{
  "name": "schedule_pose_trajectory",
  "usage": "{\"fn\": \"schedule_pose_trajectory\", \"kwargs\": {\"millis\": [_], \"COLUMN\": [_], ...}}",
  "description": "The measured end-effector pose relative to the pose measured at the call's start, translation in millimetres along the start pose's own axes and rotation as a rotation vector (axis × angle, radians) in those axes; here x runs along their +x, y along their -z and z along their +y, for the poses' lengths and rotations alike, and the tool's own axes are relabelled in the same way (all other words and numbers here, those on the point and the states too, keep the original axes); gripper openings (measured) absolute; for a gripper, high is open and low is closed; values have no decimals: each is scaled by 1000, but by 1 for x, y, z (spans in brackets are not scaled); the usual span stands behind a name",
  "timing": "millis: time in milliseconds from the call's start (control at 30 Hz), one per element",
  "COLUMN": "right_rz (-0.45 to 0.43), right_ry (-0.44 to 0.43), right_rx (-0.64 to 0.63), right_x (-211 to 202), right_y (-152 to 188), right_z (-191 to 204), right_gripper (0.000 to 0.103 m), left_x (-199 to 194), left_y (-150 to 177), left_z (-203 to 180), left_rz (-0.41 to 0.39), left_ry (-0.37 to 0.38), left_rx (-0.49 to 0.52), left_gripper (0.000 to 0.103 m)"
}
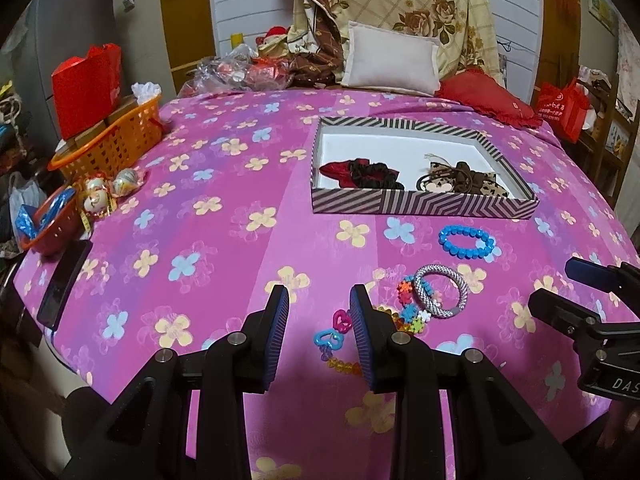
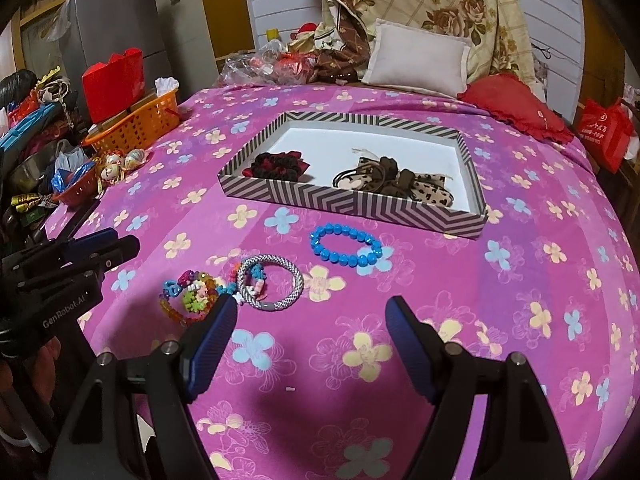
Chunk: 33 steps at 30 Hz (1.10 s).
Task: Organize jewelry
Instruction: 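Withdraw both tools from the tray toward the bracelets on the bedspread, then grasp the colorful beaded bracelet with left tool while right tool grasps the silver bangle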
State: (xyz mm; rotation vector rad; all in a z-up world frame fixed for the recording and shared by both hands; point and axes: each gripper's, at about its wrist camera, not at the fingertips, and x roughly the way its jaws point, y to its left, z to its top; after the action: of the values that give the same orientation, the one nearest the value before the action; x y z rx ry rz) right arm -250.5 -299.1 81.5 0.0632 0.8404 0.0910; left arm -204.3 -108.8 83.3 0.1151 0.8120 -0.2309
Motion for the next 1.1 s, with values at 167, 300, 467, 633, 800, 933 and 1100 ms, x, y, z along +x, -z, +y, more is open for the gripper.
{"fn": "schedule_pose_trajectory", "kwargs": {"millis": [167, 300, 467, 633, 800, 933, 1100], "right_rz": [13, 26, 54, 65, 60, 86, 113], "right_ry": [-6, -36, -52, -56, -48, -45, -33], "right_rx": [-5, -13, -22, -40, -51, -76, -120], "right_x": [5, 12, 25, 37, 49, 66, 85], "right_y": [3, 6, 9, 8, -1, -8, -10], "right_z": [0, 0, 1, 4, 2, 3, 10], "right_gripper": [80, 79, 63, 62, 56, 45, 40], "left_x": [8, 14, 22, 34, 45, 53, 58], "left_y": [1, 7, 14, 20, 23, 22, 22], "left_z": [14, 30, 38, 35, 37, 39, 37], "left_rz": [49, 90, 118, 173, 211, 230, 250], "left_ry": [44, 84, 85, 126, 165, 184, 207], "left_rx": [-24, -54, -27, 1, -32, -55, -50], "left_gripper": [9, 9, 9, 9, 9, 9, 9]}}
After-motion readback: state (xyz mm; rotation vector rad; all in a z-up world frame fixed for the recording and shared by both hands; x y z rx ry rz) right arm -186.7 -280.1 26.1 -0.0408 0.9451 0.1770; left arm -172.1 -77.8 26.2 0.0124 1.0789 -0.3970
